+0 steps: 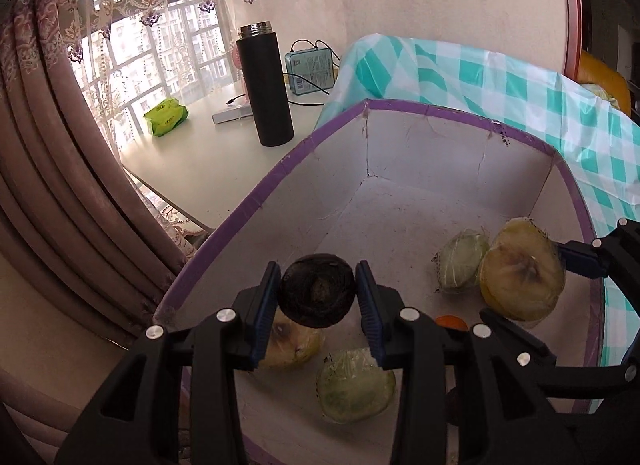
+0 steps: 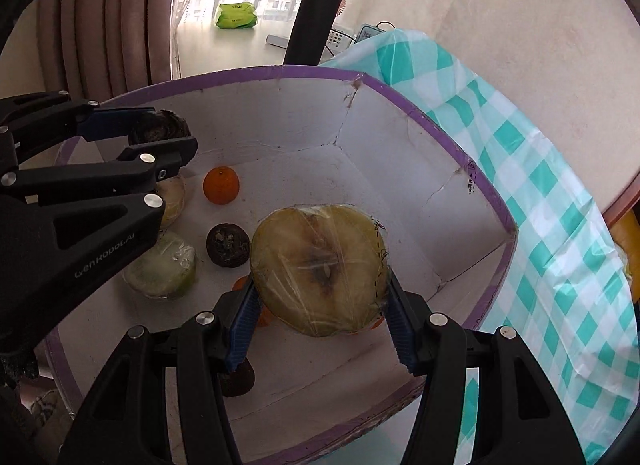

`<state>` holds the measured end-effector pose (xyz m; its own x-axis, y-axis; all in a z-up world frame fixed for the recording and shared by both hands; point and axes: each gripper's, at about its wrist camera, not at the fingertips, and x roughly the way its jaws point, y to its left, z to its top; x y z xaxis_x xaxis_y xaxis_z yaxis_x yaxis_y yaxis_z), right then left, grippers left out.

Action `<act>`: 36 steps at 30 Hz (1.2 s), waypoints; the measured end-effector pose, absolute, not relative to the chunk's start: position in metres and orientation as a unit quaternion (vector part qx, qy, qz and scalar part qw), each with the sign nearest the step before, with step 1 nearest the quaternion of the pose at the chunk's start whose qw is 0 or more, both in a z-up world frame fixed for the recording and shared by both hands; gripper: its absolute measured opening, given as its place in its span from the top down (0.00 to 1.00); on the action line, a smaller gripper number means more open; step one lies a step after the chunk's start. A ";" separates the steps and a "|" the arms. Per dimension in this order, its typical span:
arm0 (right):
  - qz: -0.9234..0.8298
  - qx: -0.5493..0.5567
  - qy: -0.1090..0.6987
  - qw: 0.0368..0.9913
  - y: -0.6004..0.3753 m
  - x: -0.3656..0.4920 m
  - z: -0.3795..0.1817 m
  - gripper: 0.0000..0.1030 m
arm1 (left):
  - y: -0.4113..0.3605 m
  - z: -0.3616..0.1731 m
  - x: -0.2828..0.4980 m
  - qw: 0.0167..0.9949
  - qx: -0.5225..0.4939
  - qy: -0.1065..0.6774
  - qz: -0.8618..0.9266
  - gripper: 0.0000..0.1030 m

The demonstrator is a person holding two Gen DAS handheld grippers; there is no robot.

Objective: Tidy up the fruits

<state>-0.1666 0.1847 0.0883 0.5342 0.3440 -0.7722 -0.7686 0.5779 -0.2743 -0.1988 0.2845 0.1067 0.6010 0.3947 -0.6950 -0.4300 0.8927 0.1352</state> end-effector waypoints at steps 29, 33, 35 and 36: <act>0.303 -0.294 0.474 0.773 0.194 -0.160 0.091 0.17 | 0.295 0.129 -0.223 0.908 -0.084 0.350 0.217 0.02; 0.301 -0.291 0.478 0.772 0.192 -0.162 0.088 0.17 | 0.296 0.119 -0.217 0.898 -0.091 0.375 0.210 0.02; 0.302 -0.288 0.479 0.773 0.191 -0.160 0.087 0.17 | 0.296 0.114 -0.215 0.895 -0.093 0.384 0.207 0.02; 0.302 -0.286 0.479 0.773 0.190 -0.160 0.087 0.17 | 0.296 0.112 -0.214 0.893 -0.096 0.390 0.204 0.02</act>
